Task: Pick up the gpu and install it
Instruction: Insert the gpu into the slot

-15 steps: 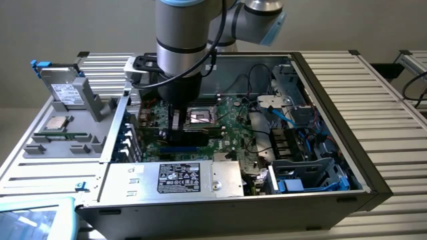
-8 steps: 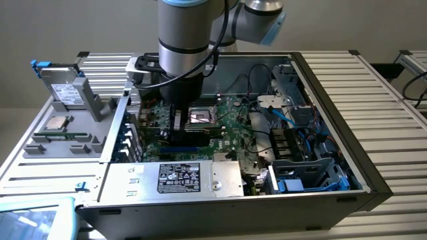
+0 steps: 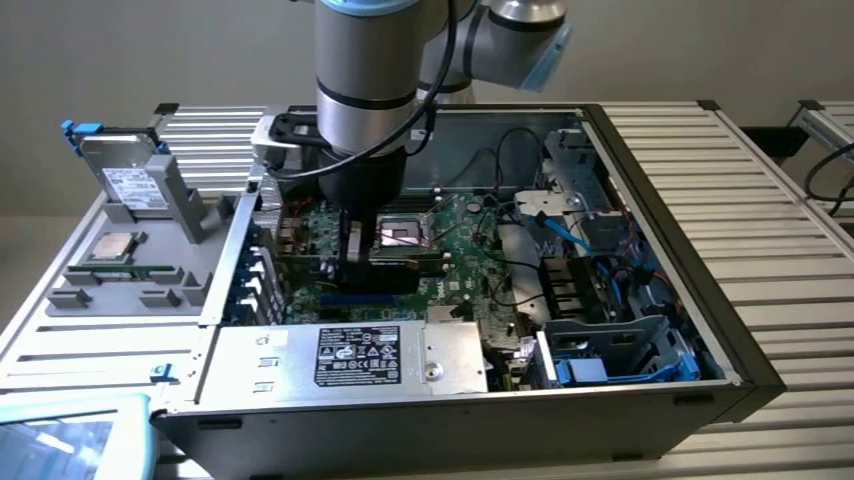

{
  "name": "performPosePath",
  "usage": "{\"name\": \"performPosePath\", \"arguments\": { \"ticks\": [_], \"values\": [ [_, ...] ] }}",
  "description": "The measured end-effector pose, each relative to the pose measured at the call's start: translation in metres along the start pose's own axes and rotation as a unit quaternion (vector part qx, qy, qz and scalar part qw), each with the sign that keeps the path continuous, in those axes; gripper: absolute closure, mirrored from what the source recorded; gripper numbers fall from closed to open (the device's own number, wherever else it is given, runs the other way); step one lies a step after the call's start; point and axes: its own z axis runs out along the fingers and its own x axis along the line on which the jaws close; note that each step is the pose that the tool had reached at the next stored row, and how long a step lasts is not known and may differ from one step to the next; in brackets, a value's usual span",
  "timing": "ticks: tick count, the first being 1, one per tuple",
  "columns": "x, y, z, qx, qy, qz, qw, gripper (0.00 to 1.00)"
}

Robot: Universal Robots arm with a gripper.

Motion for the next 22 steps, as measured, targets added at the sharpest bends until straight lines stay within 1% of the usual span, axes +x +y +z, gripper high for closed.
{"name": "performPosePath", "arguments": {
  "ticks": [22],
  "values": [
    [0.0001,0.0013,0.0046,-0.0001,0.0000,0.000,1.0000,0.72]
  ]
}}
